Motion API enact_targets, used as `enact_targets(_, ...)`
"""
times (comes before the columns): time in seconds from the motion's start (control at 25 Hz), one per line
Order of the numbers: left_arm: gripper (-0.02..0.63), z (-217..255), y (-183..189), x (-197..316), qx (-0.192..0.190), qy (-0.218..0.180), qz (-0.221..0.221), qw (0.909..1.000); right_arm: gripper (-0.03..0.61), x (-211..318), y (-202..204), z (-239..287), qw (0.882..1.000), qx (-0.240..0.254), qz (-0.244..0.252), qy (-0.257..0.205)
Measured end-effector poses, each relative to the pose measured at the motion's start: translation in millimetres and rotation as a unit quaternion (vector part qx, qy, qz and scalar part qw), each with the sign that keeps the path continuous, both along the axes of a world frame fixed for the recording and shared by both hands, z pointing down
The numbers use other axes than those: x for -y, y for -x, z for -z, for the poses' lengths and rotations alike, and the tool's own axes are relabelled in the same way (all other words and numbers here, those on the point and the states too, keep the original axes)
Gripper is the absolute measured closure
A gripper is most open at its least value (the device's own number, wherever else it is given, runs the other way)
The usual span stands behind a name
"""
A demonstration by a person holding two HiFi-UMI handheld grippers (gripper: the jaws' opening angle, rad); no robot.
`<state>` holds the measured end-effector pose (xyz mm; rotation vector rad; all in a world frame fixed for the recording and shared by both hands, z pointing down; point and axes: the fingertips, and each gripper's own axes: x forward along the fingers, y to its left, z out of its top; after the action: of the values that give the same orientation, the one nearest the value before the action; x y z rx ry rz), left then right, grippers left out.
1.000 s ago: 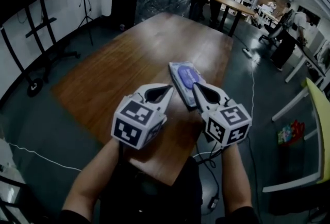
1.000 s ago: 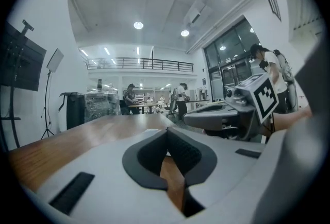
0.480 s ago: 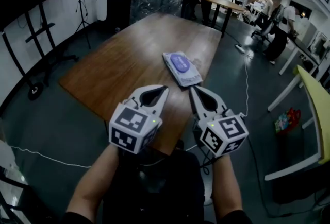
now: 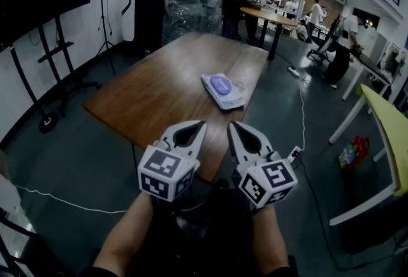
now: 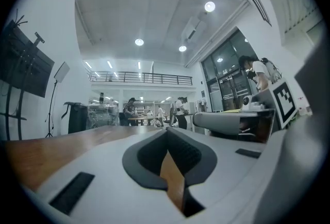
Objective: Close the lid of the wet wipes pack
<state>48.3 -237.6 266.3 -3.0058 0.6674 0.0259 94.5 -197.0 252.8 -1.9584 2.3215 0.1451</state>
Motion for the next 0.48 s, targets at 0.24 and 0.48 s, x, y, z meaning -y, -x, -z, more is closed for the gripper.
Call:
enact_targets(0.24,0.607,-4,15,-17,-0.012,0.001,0.002,0.9999,0.569,-17,15,-4,1.0,0.007,-0.004,0.0)
enact_targets(0.48,0.607,-8,20,-22,-0.011,0.001,0.007,0.9999,0.569,-22,21,-4,1.0,0.001,-0.001,-0.002)
